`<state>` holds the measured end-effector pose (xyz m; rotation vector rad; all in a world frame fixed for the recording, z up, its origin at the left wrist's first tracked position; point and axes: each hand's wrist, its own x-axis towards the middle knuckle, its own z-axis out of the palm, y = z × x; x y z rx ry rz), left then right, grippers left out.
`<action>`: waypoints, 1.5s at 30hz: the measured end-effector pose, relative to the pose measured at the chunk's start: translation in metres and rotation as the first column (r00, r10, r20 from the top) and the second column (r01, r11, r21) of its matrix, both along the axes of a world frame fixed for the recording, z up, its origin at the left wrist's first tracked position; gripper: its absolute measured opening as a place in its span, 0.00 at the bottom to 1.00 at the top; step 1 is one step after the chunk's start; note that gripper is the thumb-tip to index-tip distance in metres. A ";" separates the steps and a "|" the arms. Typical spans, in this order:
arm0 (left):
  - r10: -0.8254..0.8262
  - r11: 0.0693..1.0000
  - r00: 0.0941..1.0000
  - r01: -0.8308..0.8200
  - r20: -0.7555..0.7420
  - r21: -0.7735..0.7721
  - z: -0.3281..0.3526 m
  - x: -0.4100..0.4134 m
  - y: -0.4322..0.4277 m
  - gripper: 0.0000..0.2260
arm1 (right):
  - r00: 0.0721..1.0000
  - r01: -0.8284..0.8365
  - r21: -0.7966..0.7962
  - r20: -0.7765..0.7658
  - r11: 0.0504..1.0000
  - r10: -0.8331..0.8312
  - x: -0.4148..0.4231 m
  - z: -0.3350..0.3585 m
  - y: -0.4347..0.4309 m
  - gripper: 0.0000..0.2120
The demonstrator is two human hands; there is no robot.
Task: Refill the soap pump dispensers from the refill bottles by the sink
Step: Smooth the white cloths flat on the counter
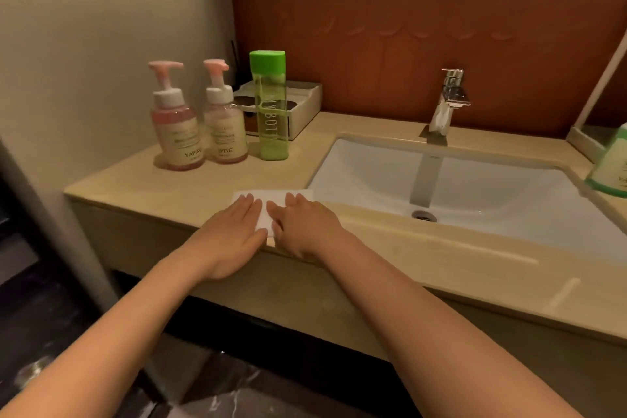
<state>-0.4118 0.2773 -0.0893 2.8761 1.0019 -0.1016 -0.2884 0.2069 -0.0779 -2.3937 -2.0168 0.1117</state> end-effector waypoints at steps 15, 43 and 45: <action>-0.124 0.991 0.987 0.118 0.104 0.067 -0.011 -0.013 -0.043 0.41 | 0.999 -0.044 0.014 -0.023 0.999 0.044 0.004 0.004 -0.060 0.23; 0.143 0.989 0.989 -0.141 0.033 -0.038 0.001 -0.021 0.124 0.26 | 0.987 -0.159 -0.075 -0.009 0.984 0.159 -0.007 0.014 0.144 0.22; 0.163 0.986 0.986 -0.162 0.041 -0.029 -0.002 -0.039 0.126 0.26 | 0.981 -0.193 -0.064 -0.004 0.979 0.193 -0.021 0.012 0.150 0.22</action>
